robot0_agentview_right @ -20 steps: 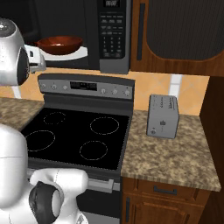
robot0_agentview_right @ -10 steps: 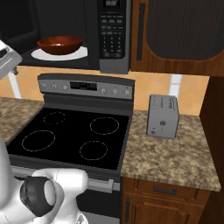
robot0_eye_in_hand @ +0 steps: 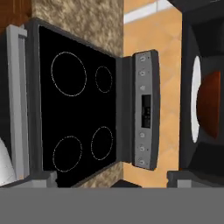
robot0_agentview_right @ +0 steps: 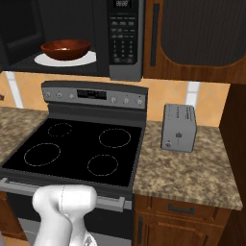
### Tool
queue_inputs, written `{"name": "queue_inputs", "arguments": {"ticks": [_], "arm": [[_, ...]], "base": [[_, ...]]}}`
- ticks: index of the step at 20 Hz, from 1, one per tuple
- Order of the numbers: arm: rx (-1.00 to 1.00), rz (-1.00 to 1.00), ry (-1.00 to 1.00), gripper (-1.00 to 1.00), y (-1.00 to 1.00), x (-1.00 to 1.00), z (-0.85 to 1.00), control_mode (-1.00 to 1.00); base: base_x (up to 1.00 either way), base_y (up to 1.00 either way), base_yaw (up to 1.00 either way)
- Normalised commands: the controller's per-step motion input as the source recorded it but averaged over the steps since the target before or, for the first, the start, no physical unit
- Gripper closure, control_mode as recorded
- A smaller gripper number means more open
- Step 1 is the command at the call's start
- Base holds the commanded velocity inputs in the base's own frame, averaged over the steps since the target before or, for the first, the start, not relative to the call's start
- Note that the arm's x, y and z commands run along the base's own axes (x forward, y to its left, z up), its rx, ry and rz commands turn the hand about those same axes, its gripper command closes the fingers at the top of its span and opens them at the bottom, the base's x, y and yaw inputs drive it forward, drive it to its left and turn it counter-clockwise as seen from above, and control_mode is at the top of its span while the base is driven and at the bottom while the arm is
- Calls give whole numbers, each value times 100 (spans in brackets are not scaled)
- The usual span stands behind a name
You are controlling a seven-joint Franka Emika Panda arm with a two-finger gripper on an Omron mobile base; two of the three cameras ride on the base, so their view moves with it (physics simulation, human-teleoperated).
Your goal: Open the microwave, place the bowl with waffle inside the microwave, then close the microwave door and turn it on.
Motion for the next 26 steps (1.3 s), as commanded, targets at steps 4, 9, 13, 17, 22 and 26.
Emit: {"name": "queue_inputs", "arguments": {"ticks": [4,9,13,17,22,26], "arm": [[-7,12,-64,-100,51,-100,23,-100],[-1,-19,-18,-100,99,-84,39,-100],[0,-33,-10,-100,82,-100,24,-100],[-11,-29,-16,-100,100,-35,0,-100],[-21,-23,-25,-100,100,25,0,-100],[-19,-38,-7,-100,100,99,-25,-100]], "base": [[0,0,0],[0,0,0],[0,0,0],[0,0,0],[0,0,0],[0,0,0]]}}
